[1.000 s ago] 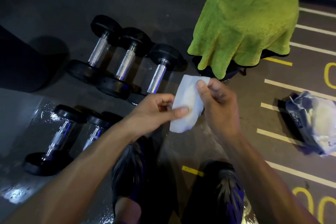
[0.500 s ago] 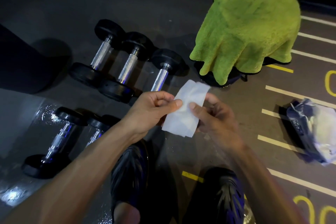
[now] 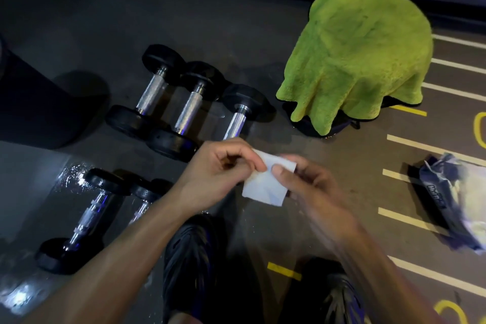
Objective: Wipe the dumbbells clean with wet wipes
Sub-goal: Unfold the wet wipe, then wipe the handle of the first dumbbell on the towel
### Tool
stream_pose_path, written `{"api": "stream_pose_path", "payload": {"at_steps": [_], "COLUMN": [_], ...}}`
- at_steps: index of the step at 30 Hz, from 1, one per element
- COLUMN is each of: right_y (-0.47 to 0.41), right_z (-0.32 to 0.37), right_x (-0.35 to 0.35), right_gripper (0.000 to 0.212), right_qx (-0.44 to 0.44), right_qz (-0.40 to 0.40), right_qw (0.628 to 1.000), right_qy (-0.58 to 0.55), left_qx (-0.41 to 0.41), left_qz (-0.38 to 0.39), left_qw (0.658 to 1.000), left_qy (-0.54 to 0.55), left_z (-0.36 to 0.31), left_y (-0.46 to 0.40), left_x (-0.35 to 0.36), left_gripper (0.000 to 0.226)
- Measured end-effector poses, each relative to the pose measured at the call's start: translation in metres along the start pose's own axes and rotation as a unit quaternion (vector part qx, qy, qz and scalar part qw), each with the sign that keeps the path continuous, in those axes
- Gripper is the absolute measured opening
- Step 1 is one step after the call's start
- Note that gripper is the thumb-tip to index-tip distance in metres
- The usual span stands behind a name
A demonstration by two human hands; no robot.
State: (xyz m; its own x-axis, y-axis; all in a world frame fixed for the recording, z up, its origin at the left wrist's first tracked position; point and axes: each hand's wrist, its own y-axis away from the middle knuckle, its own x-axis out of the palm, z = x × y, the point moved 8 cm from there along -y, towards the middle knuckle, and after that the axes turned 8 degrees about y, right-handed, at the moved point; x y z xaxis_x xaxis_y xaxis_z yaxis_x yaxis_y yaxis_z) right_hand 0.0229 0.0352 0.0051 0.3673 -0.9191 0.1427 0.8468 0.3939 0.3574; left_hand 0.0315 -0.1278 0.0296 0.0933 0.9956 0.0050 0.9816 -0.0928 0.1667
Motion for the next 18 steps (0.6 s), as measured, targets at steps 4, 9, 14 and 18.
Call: {"api": "stream_pose_path", "payload": {"at_steps": [4, 9, 14, 18], "right_y": [-0.01, -0.035, -0.054, -0.059], "right_z": [-0.013, -0.029, -0.039, -0.049], "right_x": [-0.015, -0.035, -0.034, -0.036], "right_gripper": [0.02, 0.015, 0.015, 0.025], "right_qx": [0.013, 0.059, 0.083, 0.114], "right_qz": [-0.079, -0.163, -0.168, -0.155], "right_qw": [0.996, 0.984, 0.982, 0.981], "right_qy": [0.045, 0.043, 0.011, 0.006], "left_qx": [-0.057, -0.121, -0.26, -0.294], "left_qz": [-0.082, -0.199, -0.136, -0.103], "left_qw": [0.994, 0.948, 0.927, 0.938], "left_qy": [-0.046, -0.216, -0.232, -0.15], "left_z": [0.028, 0.046, 0.102, 0.119], "left_y": [-0.022, -0.093, -0.146, -0.155], "left_x": [-0.031, -0.094, -0.095, -0.09], "left_gripper": [0.026, 0.003, 0.03, 0.032]}}
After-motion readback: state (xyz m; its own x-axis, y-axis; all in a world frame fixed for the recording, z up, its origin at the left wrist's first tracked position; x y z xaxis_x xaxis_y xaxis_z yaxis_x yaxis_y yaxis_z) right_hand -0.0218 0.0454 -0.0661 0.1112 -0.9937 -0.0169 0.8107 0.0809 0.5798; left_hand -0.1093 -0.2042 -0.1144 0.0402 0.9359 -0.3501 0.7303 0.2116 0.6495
